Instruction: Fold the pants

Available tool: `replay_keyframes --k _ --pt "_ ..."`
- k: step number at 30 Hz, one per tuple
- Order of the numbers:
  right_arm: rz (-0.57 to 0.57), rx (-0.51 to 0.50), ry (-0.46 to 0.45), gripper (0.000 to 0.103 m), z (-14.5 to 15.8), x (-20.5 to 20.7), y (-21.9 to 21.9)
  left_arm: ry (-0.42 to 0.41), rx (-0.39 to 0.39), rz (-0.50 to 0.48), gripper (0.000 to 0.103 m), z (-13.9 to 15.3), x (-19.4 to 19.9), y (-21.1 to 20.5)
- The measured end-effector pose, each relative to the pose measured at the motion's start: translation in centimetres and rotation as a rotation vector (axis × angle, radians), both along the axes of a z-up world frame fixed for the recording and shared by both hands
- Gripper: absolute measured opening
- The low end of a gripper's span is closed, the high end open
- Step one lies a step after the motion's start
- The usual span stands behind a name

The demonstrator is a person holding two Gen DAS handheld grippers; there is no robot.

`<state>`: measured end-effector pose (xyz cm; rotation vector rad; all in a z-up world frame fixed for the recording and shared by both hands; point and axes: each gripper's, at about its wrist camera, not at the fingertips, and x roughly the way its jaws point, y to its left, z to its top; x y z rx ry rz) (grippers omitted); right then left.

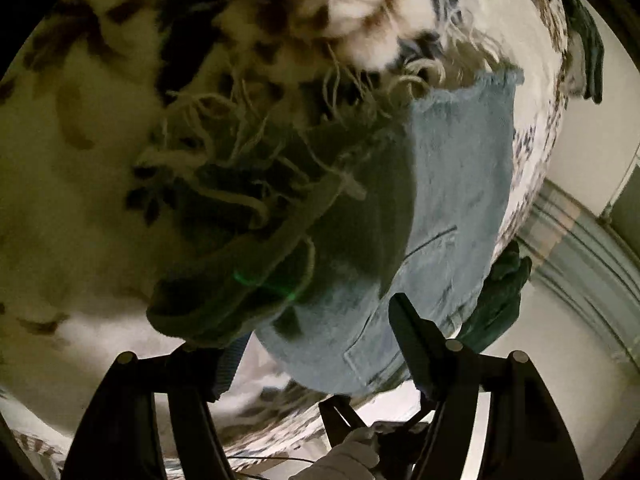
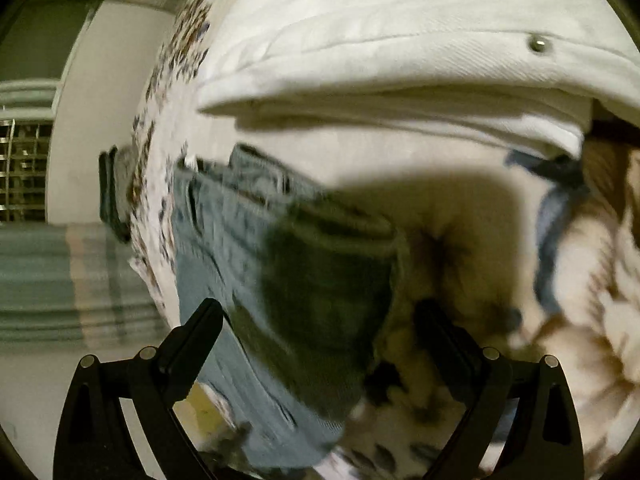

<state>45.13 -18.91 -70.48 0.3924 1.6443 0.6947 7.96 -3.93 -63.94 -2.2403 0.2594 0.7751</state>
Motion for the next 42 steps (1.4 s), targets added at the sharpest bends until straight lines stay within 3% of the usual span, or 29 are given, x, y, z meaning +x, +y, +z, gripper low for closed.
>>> replay_keyframes --k 1,2,3,4,6,9,13,17,22,25,27,28,30,34,38,40,41,42 --pt "-0.015 -0.003 -0.016 0.088 -0.1 0.2 0.3 0.012 0.013 0.003 0.054 0.2 0.0 0.1" --pt "-0.015 -0.015 -0.036 0.069 0.0 0.2 0.6 0.037 0.033 -0.02 0.036 0.6 -0.1 0.4" --pt "-0.009 -0.023 -0.046 0.062 -0.1 0.3 0.9 0.05 0.066 -0.049 0.03 1.0 -0.1 0.9" --pt "-0.004 -0.044 -0.064 0.059 0.0 0.2 1.3 0.052 0.099 -0.069 0.028 1.3 0.0 1.3" --pt "-0.007 -0.048 -0.087 0.043 0.4 0.2 1.0 0.057 0.169 -0.127 0.027 2.4 0.0 2.5" --pt "-0.048 -0.021 -0.084 0.03 1.3 -0.8 -0.3 0.059 0.265 -0.21 0.026 4.1 -0.6 4.1" --pt "-0.114 0.013 -0.072 0.028 3.0 -3.6 -2.7 0.067 0.384 -0.358 0.026 6.6 -2.4 6.2" --pt "-0.19 0.024 0.006 0.026 3.7 -8.7 -5.2 0.126 0.433 -0.466 0.026 6.5 -5.5 6.9" --pt "-0.179 -0.016 0.07 0.026 2.4 -15.6 -6.3 0.096 0.393 -0.413 0.027 3.7 -7.6 6.9" --pt "-0.207 0.004 0.103 0.037 0.3 -16.8 -7.0 0.051 0.381 -0.334 0.036 2.3 -8.2 7.0" --pt "-0.212 0.027 0.095 0.053 -0.7 -16.6 -7.0 0.014 0.387 -0.289 0.058 1.8 -8.3 6.8" --pt "-0.205 0.045 0.075 0.056 -1.0 -16.6 -6.9 0.003 0.392 -0.281 0.061 1.7 -8.4 6.6" --pt "-0.197 0.081 0.05 0.064 -1.5 -16.6 -6.6 0.007 0.392 -0.284 0.064 1.4 -7.8 6.6" --pt "-0.215 0.116 0.039 0.068 -1.8 -16.5 -6.8 0.03 0.358 -0.288 0.064 1.1 -6.5 7.9" --pt "-0.287 0.123 0.052 0.068 -1.9 -16.5 -6.9 0.081 0.336 -0.282 0.061 1.5 -6.0 8.3" --pt "-0.328 0.117 0.06 0.061 -2.0 -16.6 -6.7 0.119 0.348 -0.286 0.041 1.9 -5.6 8.2" --pt "-0.353 0.103 0.064 0.05 -2.1 -16.6 -6.7 0.133 0.353 -0.293 0.027 2.0 -5.3 8.4" --pt "-0.368 0.092 0.064 0.044 -2.3 -16.7 -7.0 0.144 0.36 -0.3 0.022 2.1 -5.2 8.5"
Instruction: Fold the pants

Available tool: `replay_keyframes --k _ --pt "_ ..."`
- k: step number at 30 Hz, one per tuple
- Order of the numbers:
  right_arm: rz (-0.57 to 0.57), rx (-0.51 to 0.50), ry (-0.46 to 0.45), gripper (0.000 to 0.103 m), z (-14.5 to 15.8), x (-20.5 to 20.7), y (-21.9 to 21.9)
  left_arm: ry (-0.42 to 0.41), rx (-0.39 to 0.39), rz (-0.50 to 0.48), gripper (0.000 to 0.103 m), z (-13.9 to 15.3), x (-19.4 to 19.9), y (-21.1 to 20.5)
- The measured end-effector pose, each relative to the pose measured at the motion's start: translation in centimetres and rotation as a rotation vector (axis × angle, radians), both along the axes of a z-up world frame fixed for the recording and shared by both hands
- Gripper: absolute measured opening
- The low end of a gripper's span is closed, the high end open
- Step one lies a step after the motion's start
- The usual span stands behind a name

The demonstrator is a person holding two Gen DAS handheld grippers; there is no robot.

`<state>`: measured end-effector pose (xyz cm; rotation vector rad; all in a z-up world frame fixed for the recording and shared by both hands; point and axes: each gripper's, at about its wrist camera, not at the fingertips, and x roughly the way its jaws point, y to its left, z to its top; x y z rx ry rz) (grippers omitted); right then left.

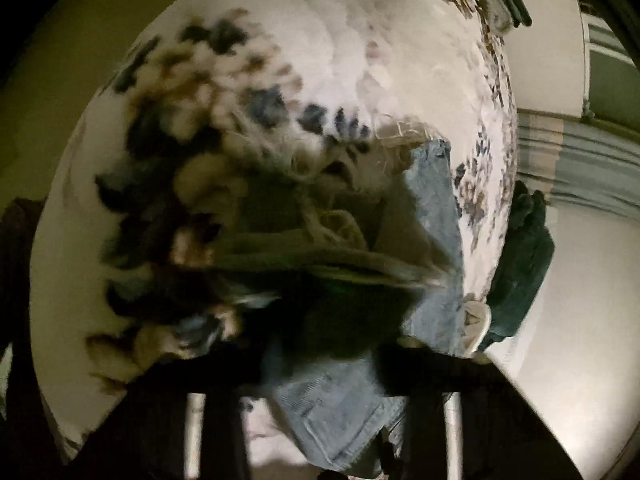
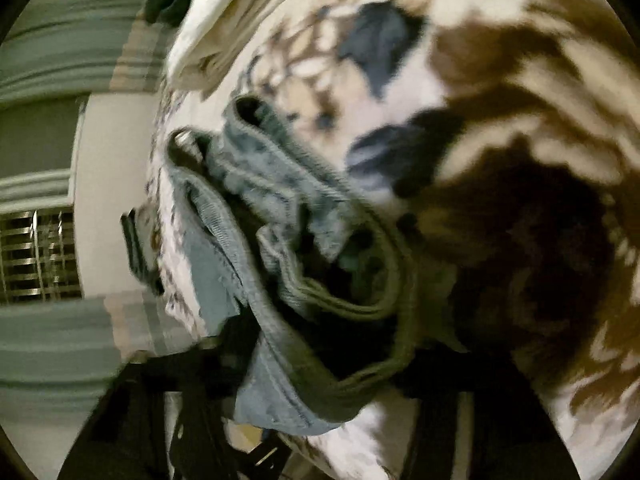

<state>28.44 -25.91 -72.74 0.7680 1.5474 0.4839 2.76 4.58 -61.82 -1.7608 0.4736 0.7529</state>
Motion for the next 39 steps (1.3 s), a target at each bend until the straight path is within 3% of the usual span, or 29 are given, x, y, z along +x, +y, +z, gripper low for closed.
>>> replay_keyframes --k 3,7,15,22,28,31,34,37,38,39 --pt "-0.027 -0.021 -0.002 0.033 0.3 -0.4 -0.3 0.022 0.042 -0.043 0.016 1.2 0.4 0.2" --pt "-0.015 -0.05 -0.031 0.028 2.8 -0.5 0.5 0.044 0.108 -0.146 0.011 4.5 1.0 0.8" --pt "-0.04 -0.029 -0.037 0.026 11.0 0.3 1.1 0.032 0.232 -0.334 0.01 15.2 5.6 2.3" --pt "-0.135 -0.006 -0.092 0.025 20.0 3.7 -1.2 -0.073 0.311 -0.494 0.01 23.3 16.0 3.8" --pt "-0.259 -0.017 -0.22 0.025 26.6 11.5 -3.7 -0.244 0.35 -0.605 0.004 27.9 28.8 4.9" --pt "-0.343 -0.026 -0.301 0.025 29.3 16.7 -4.5 -0.329 0.351 -0.649 0.003 28.4 35.5 5.5" --pt "-0.402 -0.033 -0.332 0.025 29.6 22.5 -4.5 -0.346 0.303 -0.717 0.003 26.3 40.0 6.0" --pt "-0.421 -0.075 -0.302 0.025 27.9 24.6 -4.7 -0.284 0.221 -0.75 0.005 22.5 39.7 6.1" --pt "-0.422 -0.098 -0.285 0.025 26.9 24.8 -4.7 -0.246 0.165 -0.752 0.01 20.6 38.8 6.0" --pt "-0.423 -0.115 -0.271 0.025 25.9 24.4 -4.9 -0.193 0.086 -0.742 0.023 18.6 37.8 5.7"
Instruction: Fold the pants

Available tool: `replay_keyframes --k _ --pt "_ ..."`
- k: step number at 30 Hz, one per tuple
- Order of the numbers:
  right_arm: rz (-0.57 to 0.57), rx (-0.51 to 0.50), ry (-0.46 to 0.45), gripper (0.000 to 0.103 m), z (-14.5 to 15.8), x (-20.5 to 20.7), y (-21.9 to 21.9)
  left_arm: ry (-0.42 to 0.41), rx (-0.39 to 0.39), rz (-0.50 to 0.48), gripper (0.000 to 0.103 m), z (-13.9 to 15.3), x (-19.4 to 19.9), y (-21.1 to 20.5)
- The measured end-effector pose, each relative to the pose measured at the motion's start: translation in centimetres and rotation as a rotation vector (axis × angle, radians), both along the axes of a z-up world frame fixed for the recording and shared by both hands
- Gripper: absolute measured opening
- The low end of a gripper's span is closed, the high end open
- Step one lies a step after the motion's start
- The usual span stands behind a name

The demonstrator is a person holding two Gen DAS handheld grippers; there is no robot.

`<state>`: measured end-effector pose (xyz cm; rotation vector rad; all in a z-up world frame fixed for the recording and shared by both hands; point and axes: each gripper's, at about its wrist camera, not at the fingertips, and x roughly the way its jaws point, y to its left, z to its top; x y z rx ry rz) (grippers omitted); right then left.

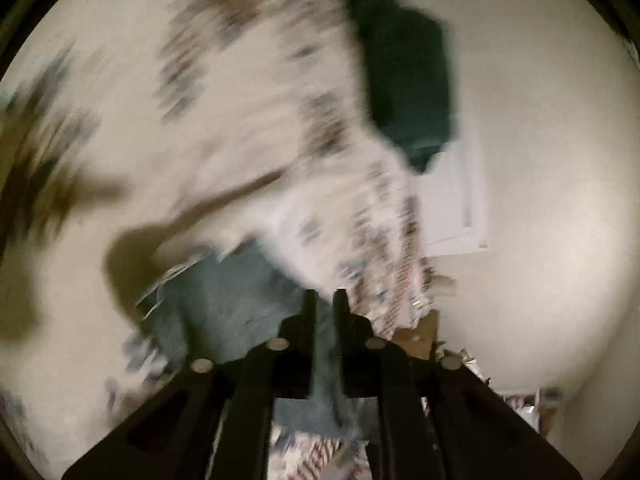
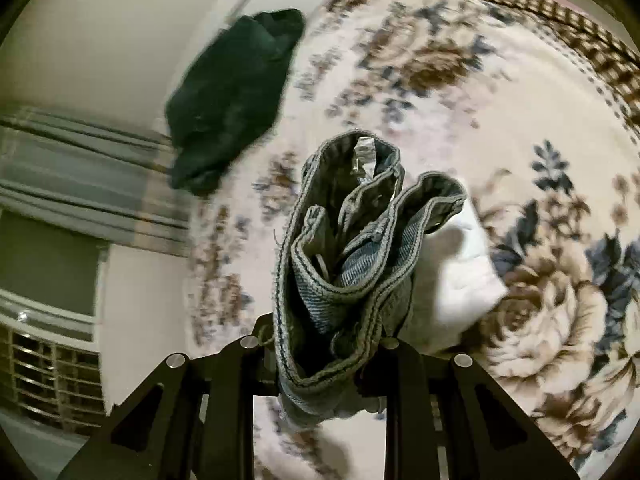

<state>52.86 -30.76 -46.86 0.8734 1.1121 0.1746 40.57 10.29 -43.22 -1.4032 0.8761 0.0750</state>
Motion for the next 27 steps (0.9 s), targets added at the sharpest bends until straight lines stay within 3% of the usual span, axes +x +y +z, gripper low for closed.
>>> replay_keyframes --k 3,5,11,12,17,20,23,26,27 --pt "-0.021 -0.028 0.065 0.025 -3.3 -1.7 -0.7 0.129 -0.181 0.088 0.055 -5.2 -4.4 -1.0" --pt "-0.042 -0.032 0.1 0.025 -5.5 -2.9 -1.6 0.16 -0.257 0.135 0.062 -7.4 -6.8 -2.2" --pt "-0.049 -0.055 0.118 0.025 -8.8 -4.7 -3.6 0.152 -0.345 0.201 0.064 -12.2 -8.4 -5.7" --pt "-0.043 -0.06 0.119 0.025 -9.1 -4.9 -3.7 0.136 -0.346 0.202 0.068 -12.8 -8.0 -6.0" --pt "-0.02 -0.074 0.125 0.025 -10.3 -5.6 -4.0 0.143 -0.324 0.15 0.07 -15.1 -6.0 -6.9" --pt "-0.018 -0.07 0.131 0.025 -10.6 -5.8 -4.3 0.18 -0.359 0.133 0.07 -16.4 -5.2 -7.4" --pt "-0.016 -0.067 0.134 0.025 -10.9 -6.0 -4.3 0.194 -0.353 0.148 0.067 -16.8 -4.8 -7.4" --pt "-0.011 -0.064 0.134 0.025 -10.8 -6.2 -4.2 0.152 -0.284 0.134 0.022 -15.3 -4.6 -7.0" --pt "-0.01 -0.063 0.132 0.025 -10.7 -6.2 -4.1 0.128 -0.263 0.131 0.018 -14.7 -4.6 -6.8"
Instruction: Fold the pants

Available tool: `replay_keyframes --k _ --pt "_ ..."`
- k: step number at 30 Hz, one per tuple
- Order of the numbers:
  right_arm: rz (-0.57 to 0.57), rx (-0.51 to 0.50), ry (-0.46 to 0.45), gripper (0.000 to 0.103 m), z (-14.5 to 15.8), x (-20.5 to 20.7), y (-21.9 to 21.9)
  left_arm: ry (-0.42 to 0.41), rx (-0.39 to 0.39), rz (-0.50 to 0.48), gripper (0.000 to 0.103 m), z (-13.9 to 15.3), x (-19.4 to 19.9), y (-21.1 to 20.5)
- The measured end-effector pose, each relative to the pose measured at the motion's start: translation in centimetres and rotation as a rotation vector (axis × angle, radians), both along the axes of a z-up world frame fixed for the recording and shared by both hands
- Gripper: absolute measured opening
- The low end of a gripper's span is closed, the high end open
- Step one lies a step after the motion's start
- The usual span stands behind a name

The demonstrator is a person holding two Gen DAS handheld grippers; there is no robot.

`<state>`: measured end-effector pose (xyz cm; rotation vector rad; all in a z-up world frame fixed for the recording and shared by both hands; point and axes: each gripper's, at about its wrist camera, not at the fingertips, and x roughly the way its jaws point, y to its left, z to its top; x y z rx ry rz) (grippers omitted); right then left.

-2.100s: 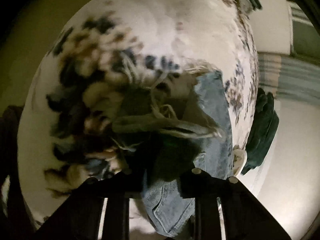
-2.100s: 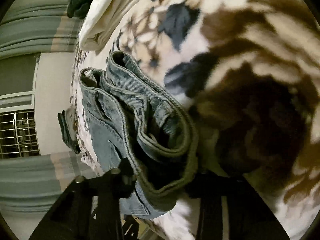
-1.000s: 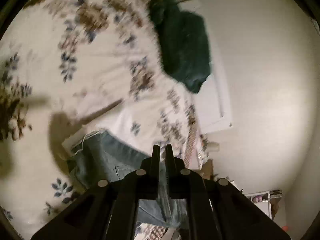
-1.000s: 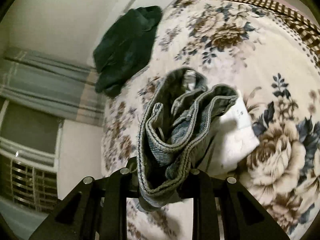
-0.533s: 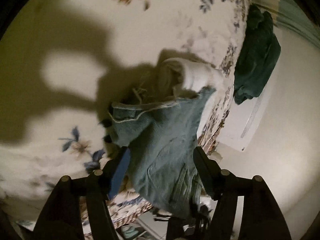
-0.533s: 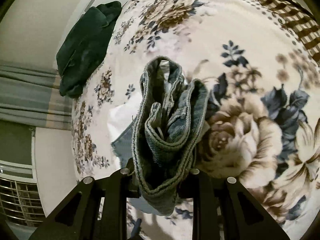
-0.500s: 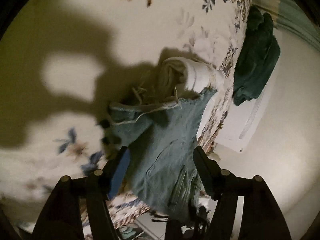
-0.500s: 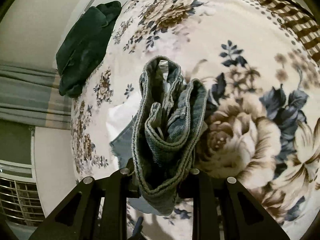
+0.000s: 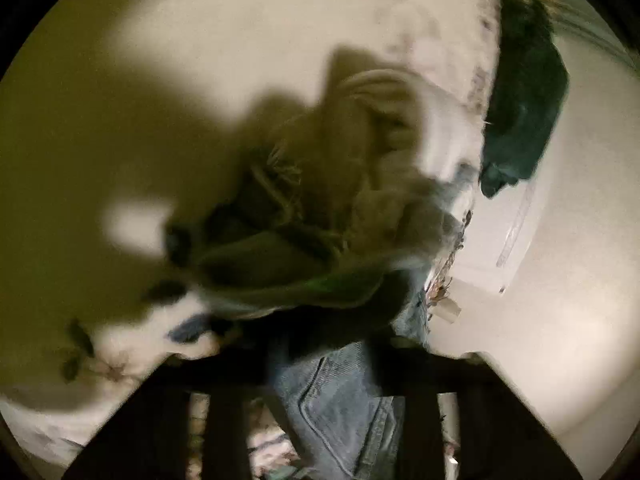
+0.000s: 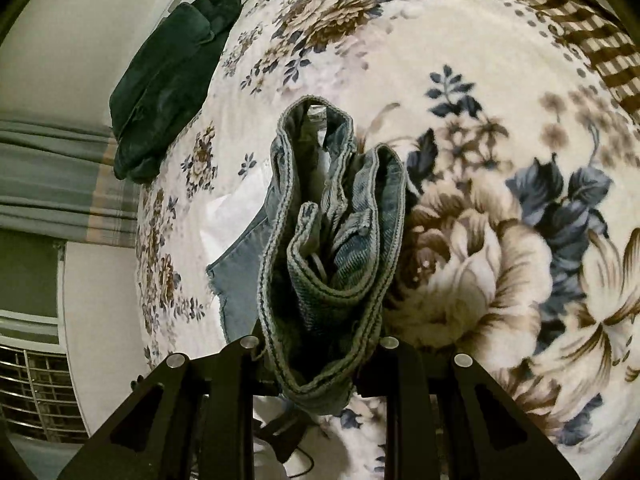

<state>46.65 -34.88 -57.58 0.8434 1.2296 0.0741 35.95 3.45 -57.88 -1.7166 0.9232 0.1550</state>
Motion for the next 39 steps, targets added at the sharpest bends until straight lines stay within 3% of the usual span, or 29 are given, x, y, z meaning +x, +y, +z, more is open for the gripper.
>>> replay_keyframes --k 3,6,12,19,23,26,30,33,36,39 --pt "0.002 0.005 -0.006 0.025 0.6 -0.1 0.0 -0.072 0.08 -0.014 0.006 2.8 -0.1 0.7" --pt "0.015 0.002 -0.021 0.025 1.7 -0.1 0.1 -0.131 0.102 -0.013 0.003 5.5 0.6 1.5" --pt "0.035 0.021 -0.08 0.025 5.3 1.3 1.1 -0.245 0.181 -0.072 0.003 12.6 5.5 3.1" --pt "0.007 0.074 -0.202 0.024 11.6 7.4 2.0 -0.399 0.264 -0.12 0.003 20.6 12.8 4.9" --pt "-0.012 0.088 -0.283 0.024 14.4 10.7 2.3 -0.481 0.304 -0.141 0.003 23.0 16.4 5.7" --pt "-0.032 0.102 -0.32 0.025 14.7 12.4 2.3 -0.503 0.339 -0.154 0.003 22.9 18.3 5.7" --pt "-0.037 0.109 -0.321 0.025 12.1 12.8 2.4 -0.431 0.334 -0.155 0.003 18.1 16.7 5.9" --pt "-0.032 0.114 -0.251 0.025 7.2 11.9 2.4 -0.297 0.3 -0.162 0.003 12.1 14.6 6.1" --pt "-0.039 0.106 -0.135 0.025 0.4 9.8 2.0 -0.175 0.295 -0.187 0.003 6.8 11.9 6.2" --pt "-0.074 0.109 -0.057 0.025 -4.5 7.1 1.3 -0.152 0.3 -0.206 0.003 4.8 9.9 6.2"
